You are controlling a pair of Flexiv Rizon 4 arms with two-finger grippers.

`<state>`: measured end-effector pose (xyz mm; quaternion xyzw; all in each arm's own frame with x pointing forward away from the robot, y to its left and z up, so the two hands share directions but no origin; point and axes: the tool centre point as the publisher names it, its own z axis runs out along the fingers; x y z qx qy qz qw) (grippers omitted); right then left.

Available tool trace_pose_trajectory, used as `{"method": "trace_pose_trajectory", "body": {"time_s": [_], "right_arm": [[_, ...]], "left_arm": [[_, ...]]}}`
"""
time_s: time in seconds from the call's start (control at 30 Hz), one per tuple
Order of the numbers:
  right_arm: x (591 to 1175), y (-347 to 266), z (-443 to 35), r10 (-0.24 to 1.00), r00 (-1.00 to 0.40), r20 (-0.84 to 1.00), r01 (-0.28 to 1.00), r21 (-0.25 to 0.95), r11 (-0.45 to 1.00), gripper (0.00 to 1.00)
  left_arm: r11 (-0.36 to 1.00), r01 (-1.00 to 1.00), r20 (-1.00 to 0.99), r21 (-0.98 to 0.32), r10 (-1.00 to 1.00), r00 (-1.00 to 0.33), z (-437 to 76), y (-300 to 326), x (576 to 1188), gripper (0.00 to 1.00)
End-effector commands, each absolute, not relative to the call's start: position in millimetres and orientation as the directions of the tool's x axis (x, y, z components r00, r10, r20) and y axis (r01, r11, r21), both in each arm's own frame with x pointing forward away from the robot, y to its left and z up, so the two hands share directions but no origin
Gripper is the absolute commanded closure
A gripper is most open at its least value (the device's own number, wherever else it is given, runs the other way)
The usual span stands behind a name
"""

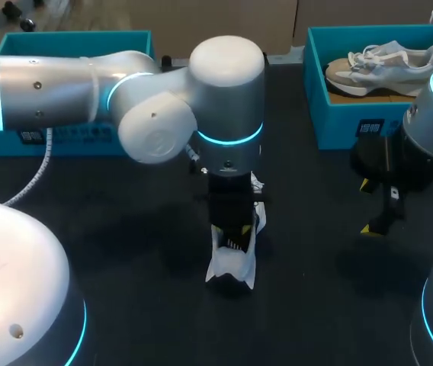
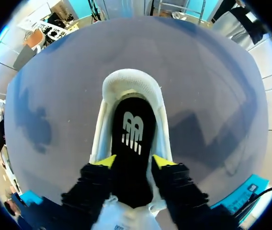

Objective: Take the shoe out of the shoebox, open the shoe tongue, remove and reinsert the insole, then place the shoe into the shoebox

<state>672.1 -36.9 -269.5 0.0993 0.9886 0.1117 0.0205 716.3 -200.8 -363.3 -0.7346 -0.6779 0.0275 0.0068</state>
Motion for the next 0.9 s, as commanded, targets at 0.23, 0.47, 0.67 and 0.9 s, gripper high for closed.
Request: {"method": "trace_pose_trajectory", "body": {"time_s": [0.23, 0.47, 0.67, 0.9], "right_arm": [[671.1, -37.2, -270.0, 0.201, -0.979, -0.02, 0.191, 0.225, 0.955, 0.0], [671.1, -37.2, -270.0, 0.201, -0.979, -0.02, 0.191, 0.225, 0.955, 0.0], [671.1, -37.2, -270.0, 0.201, -0.979, -0.02, 0.191, 0.225, 0.955, 0.0], [671.1, -37.2, -270.0, 0.201, -0.979, -0.02, 0.191, 0.225, 0.955, 0.0]], "left_arm": [[-0.109, 0.992, -0.001, -0.065, 0.994, 0.109, -360.7, -202.2, 720.1, 0.0], [-0.137, 0.987, -0.008, -0.085, 0.991, 0.137, -349.7, -202.6, 723.7, 0.0], [-0.156, 0.984, -0.017, -0.09, 0.988, 0.155, -340.4, -203.8, 727.3, 0.0], [-0.145, 0.986, -0.005, -0.079, 0.989, 0.145, -341.3, -208.1, 740.8, 0.0]]}}
